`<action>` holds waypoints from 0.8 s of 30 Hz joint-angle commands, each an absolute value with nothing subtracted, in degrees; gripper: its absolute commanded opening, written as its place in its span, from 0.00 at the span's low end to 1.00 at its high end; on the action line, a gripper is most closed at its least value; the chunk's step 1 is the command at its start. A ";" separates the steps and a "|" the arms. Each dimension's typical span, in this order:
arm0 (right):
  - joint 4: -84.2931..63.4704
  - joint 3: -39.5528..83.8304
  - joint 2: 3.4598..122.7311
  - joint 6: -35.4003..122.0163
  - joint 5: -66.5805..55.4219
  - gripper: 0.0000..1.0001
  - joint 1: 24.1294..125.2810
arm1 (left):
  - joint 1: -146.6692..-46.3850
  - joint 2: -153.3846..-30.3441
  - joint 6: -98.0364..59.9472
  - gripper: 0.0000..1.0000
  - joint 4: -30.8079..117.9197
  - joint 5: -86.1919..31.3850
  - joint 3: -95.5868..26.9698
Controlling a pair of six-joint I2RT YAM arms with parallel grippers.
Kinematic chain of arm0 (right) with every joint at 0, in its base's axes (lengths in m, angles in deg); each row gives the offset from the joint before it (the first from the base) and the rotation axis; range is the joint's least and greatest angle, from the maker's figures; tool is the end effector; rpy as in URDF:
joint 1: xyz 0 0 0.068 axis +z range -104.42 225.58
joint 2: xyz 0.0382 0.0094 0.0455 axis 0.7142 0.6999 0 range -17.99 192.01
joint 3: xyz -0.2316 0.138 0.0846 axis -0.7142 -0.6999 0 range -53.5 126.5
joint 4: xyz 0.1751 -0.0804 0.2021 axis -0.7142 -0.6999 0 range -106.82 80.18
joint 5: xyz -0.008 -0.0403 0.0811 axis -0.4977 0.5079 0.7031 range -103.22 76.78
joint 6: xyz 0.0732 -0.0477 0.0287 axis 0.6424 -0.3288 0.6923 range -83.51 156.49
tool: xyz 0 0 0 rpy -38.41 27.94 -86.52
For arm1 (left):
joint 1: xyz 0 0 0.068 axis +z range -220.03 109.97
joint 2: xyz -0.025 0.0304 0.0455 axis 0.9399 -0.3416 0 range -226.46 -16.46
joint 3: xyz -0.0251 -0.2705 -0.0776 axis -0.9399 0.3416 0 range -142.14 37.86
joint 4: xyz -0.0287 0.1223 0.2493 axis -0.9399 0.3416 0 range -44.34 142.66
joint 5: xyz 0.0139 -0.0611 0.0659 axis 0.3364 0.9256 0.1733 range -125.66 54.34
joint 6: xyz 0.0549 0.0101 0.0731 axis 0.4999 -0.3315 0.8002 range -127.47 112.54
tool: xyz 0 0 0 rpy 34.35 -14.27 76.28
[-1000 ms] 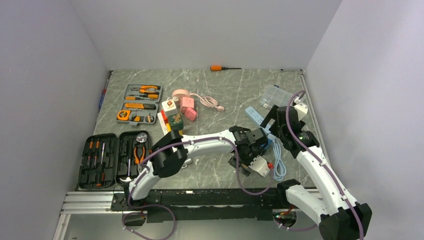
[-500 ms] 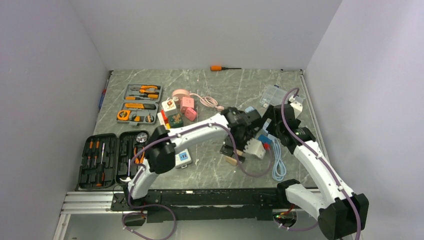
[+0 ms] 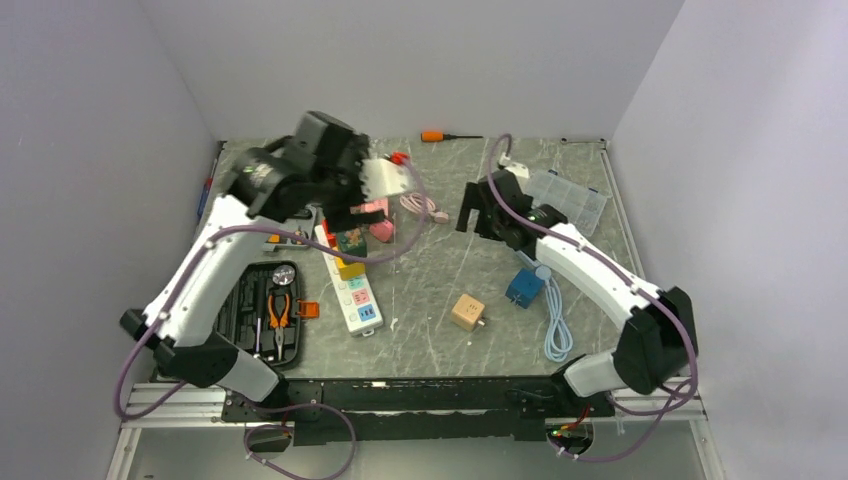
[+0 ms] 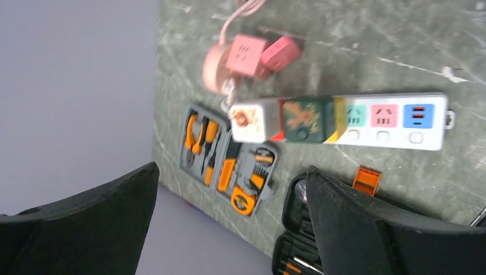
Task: Pull the plug off the socket
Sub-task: Place the plug at the center of the board.
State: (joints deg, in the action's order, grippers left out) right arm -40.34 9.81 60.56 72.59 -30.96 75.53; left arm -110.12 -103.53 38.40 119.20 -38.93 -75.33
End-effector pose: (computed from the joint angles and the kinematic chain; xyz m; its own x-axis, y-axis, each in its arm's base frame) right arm 0.3093 0.1491 0.2613 -0.6732 0.2598 -0.6923 0.1303 0.9633 0.2347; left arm 0.2496 -0.2041 0.4419 0.0481 0.8962 -0.4411 0.8315 0.2087 0.5148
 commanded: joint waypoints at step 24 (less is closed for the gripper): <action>-42.37 60.90 110.66 58.66 -23.24 0.99 88.94 | -84.54 -65.56 32.20 0.99 101.72 -33.11 -25.76</action>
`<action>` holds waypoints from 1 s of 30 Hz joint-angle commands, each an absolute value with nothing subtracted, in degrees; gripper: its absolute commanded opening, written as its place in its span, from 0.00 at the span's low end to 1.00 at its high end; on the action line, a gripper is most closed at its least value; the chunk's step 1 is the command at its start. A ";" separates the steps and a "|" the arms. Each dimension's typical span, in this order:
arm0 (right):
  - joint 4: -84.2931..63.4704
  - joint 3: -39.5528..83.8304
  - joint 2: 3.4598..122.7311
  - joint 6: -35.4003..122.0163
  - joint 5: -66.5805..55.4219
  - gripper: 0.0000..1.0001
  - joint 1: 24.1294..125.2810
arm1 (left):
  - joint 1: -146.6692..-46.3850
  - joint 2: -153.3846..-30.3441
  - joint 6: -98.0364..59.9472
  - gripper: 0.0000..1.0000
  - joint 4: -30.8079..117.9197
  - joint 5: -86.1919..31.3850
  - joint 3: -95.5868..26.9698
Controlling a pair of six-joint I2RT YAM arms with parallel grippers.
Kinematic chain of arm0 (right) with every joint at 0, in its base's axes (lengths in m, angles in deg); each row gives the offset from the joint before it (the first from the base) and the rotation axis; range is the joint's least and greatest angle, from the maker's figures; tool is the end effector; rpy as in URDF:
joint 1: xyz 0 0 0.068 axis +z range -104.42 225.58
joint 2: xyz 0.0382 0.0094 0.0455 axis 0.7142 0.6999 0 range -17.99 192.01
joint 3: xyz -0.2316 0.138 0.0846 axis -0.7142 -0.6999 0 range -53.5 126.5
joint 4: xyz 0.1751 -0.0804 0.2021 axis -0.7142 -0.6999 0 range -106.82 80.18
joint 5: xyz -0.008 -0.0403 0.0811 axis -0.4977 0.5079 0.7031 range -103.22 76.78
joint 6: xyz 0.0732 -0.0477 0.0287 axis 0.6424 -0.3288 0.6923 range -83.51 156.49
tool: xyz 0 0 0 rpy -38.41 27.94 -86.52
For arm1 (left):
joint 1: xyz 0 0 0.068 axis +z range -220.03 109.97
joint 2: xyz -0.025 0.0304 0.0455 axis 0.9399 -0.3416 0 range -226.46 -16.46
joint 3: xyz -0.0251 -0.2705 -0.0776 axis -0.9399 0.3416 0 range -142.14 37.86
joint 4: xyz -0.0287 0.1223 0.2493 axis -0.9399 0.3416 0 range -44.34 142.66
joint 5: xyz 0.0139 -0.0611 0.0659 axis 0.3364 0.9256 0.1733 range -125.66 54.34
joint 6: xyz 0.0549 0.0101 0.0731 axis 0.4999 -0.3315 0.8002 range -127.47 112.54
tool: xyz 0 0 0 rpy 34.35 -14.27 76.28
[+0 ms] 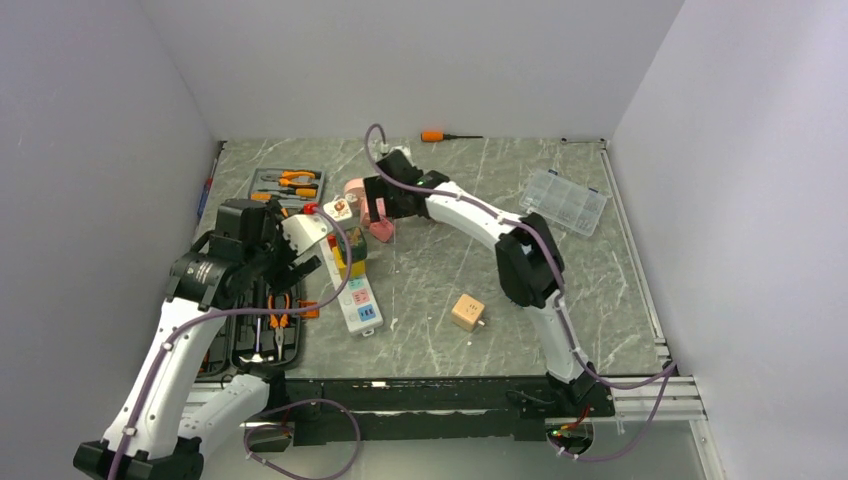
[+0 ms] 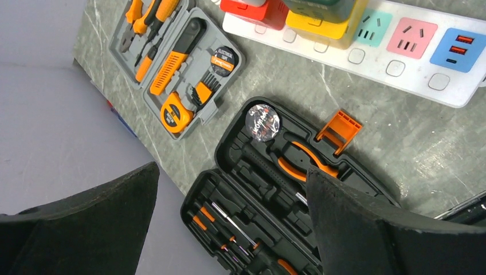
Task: Pull the plug off the socket
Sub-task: Place the plug at the center of the board, then move the socket to the center of the board.
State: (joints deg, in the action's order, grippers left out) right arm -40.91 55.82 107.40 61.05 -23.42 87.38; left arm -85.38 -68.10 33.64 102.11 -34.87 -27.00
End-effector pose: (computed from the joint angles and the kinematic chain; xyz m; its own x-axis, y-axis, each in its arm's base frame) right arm 0.4231 0.3586 0.2077 -0.7325 -0.1062 -0.6724 -0.2878 0.9434 0.1645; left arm 0.1995 -0.0561 0.3399 -0.3172 0.7688 -0.5553 0.6411 0.6053 0.4719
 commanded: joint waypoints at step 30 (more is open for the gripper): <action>-26.97 22.76 91.76 65.11 -24.95 0.29 89.60 | -84.31 -59.76 40.47 0.99 115.41 -32.63 -25.30</action>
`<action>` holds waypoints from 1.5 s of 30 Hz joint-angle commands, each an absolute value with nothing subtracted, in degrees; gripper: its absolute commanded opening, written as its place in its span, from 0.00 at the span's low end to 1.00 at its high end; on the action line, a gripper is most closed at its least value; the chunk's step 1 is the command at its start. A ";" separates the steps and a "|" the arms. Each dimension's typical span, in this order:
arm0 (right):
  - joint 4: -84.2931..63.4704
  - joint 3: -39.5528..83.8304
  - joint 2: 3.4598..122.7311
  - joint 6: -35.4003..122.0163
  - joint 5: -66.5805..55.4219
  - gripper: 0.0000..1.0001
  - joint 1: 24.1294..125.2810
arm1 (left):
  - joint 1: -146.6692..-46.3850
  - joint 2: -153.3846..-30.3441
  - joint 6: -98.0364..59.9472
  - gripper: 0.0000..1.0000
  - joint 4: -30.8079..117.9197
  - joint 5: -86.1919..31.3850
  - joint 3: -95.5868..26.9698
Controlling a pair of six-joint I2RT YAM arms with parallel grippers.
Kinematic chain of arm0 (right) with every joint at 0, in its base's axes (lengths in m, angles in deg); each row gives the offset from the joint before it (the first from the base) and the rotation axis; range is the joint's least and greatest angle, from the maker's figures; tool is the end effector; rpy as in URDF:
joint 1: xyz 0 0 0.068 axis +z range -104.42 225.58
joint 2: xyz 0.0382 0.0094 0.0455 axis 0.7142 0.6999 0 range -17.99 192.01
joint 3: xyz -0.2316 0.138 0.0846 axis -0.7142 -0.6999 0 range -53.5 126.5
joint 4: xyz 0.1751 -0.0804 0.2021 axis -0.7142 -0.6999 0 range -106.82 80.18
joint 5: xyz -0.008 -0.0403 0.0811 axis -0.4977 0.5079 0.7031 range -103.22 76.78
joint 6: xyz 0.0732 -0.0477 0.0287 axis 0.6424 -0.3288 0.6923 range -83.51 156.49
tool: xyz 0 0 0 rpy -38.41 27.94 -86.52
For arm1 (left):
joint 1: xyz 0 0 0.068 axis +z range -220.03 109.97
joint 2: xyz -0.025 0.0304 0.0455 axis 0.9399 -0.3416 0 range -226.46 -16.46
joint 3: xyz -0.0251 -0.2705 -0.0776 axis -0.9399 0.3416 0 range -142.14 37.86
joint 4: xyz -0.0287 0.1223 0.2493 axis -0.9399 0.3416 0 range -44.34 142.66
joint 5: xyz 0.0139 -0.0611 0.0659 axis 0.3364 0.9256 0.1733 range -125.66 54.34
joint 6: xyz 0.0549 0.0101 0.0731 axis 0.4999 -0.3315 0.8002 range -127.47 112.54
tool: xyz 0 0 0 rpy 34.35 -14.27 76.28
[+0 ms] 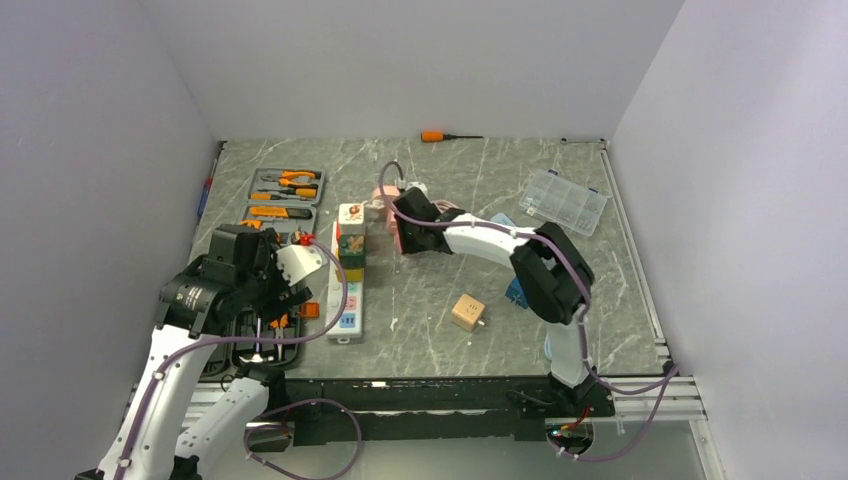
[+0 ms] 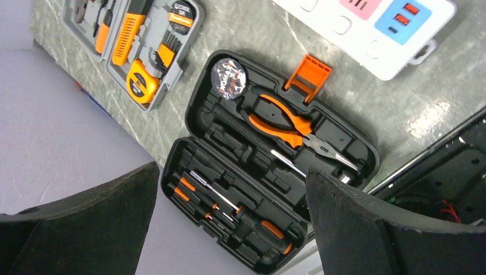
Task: Pull the plug off the socket
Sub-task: Move the socket to the center of the board.
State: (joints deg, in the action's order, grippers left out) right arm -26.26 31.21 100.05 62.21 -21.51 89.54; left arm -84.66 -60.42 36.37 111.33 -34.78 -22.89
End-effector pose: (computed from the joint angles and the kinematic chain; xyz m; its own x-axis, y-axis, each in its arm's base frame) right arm 0.3703 0.3404 0.1417 -0.7641 -0.1403 -0.6296 -0.3200 0.9299 0.1811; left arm 0.1555 -0.0420 0.3194 -0.3440 0.8056 -0.4824 0.6941 0.5642 0.4471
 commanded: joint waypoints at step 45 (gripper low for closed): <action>-26.29 48.45 103.10 28.43 -4.30 0.81 78.28 | -84.35 -71.81 41.75 0.99 120.97 -17.68 -40.50</action>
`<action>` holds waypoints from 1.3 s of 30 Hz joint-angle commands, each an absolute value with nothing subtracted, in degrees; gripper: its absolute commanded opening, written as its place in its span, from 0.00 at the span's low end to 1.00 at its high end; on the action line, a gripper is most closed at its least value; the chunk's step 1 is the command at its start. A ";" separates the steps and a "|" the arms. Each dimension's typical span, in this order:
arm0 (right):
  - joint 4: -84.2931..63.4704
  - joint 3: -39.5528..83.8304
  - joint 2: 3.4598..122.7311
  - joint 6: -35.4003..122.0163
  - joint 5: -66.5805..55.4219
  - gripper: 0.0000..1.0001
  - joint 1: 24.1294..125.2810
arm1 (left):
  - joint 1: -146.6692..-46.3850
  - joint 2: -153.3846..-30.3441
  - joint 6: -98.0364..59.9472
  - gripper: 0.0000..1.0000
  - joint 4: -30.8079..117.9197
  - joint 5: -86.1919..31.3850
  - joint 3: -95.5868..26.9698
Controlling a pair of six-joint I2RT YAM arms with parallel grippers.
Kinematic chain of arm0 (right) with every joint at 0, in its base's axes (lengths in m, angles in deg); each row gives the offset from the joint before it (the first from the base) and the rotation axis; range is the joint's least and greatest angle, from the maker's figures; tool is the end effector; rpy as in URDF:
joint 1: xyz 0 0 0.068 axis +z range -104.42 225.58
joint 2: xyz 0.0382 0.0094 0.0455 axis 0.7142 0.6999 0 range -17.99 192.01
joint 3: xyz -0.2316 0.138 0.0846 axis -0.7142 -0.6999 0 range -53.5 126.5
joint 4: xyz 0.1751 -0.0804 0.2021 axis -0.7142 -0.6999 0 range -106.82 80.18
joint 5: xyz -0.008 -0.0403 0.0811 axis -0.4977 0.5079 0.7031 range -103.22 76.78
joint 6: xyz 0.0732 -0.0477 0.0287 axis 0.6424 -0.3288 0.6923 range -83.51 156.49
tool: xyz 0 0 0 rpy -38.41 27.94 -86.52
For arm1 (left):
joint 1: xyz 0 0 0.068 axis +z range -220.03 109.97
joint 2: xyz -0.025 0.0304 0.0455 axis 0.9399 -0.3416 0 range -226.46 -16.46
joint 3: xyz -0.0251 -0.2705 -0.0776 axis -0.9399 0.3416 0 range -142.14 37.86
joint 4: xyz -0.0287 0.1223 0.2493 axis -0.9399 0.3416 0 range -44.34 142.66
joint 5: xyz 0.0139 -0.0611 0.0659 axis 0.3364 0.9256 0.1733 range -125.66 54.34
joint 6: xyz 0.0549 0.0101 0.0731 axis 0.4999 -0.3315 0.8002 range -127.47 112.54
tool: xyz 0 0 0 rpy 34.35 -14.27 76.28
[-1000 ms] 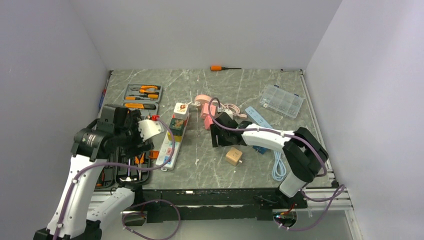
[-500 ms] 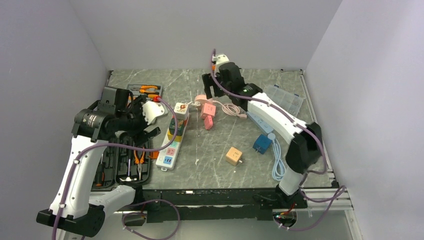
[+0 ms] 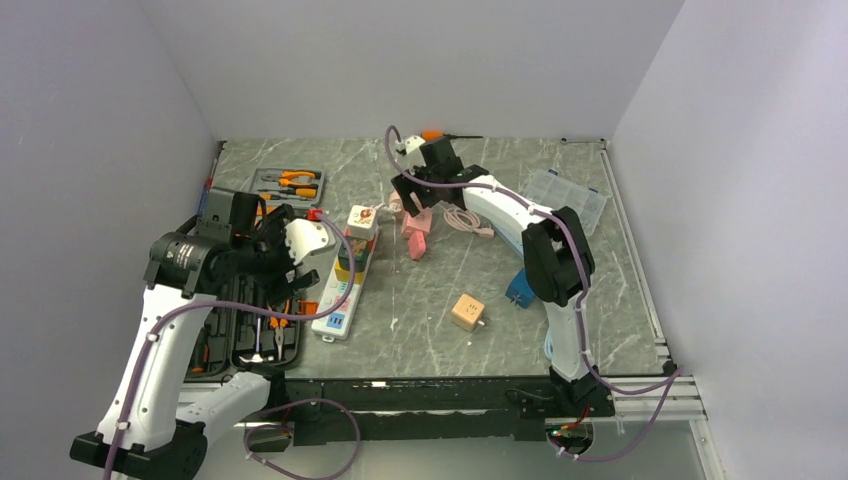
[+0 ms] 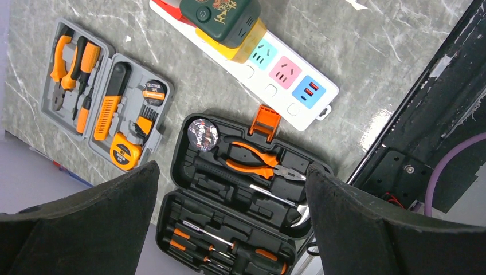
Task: Pull the plug off the socket
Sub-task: Move the socket to the center of the board, then pick up the socket from the center of the board.
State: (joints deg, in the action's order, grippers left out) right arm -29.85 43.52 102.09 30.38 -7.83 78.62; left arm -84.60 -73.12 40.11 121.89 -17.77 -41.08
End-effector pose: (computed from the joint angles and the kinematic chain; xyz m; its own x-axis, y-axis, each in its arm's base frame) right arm 0.4466 0.2996 0.1958 -0.5056 -0.4552 -0.7329 -0.6579 0.7530 -0.0139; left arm 0.1684 -0.0701 0.3746 -0.2219 0.7835 -0.5804 0.8572 0.4404 0.2668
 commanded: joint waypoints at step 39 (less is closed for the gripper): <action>-12.55 26.05 88.43 41.68 13.64 0.00 77.51 | -84.44 -68.75 39.98 0.99 96.90 2.19 -34.98</action>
